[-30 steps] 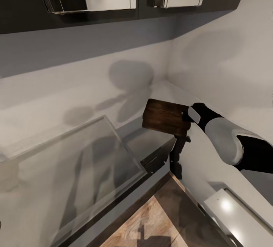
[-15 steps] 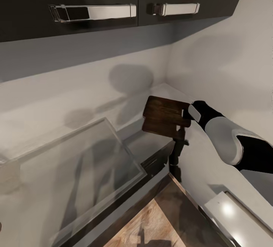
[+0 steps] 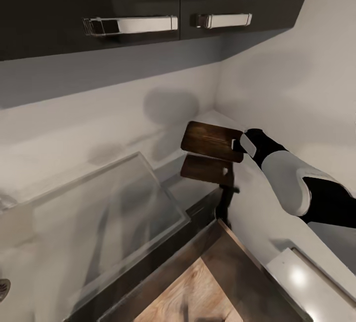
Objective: In the kitchen, take the Vidalia onion out of the sink, dice it on the chopping board with the paring knife, put the diced onion into the bowl on the countertop, then place both the paring knife and the chopping board into the sink.
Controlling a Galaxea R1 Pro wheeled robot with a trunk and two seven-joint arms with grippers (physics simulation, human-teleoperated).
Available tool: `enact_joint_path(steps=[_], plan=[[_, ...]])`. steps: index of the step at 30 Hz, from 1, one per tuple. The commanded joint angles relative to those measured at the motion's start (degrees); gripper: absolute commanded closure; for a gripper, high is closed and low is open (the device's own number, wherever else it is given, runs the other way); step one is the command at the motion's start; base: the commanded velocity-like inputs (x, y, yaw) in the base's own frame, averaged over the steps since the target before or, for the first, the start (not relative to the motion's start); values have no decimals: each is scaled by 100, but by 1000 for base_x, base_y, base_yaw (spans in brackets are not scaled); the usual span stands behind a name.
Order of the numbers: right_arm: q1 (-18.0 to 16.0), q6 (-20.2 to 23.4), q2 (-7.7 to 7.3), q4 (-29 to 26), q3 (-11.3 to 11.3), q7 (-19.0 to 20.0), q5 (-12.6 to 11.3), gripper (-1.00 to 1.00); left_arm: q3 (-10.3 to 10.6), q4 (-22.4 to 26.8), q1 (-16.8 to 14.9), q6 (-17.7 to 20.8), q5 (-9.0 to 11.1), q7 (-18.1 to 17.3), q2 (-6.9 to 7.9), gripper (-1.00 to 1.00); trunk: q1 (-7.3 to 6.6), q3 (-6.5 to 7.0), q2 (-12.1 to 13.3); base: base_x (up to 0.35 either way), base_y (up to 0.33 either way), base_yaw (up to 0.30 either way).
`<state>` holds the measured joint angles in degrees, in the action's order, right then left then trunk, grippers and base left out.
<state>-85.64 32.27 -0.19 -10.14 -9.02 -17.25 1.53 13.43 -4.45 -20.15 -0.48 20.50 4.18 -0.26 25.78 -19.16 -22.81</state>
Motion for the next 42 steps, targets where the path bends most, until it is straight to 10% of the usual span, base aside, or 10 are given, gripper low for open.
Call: enact_joint_path(steps=[1, 42], plan=[[-5, 23, 16, -13, -65, -14, 58, 100, 45, -12, -7, -5, 42, 4, -2, -100, 0, 0, -11, -316, 0, 0], [-5, 4, 437, -5, -39, -24, 85, 100, 37, -5, -7, -14, 42, -5, 12, -100, 0, 371, -11, -305, 120, 18]])
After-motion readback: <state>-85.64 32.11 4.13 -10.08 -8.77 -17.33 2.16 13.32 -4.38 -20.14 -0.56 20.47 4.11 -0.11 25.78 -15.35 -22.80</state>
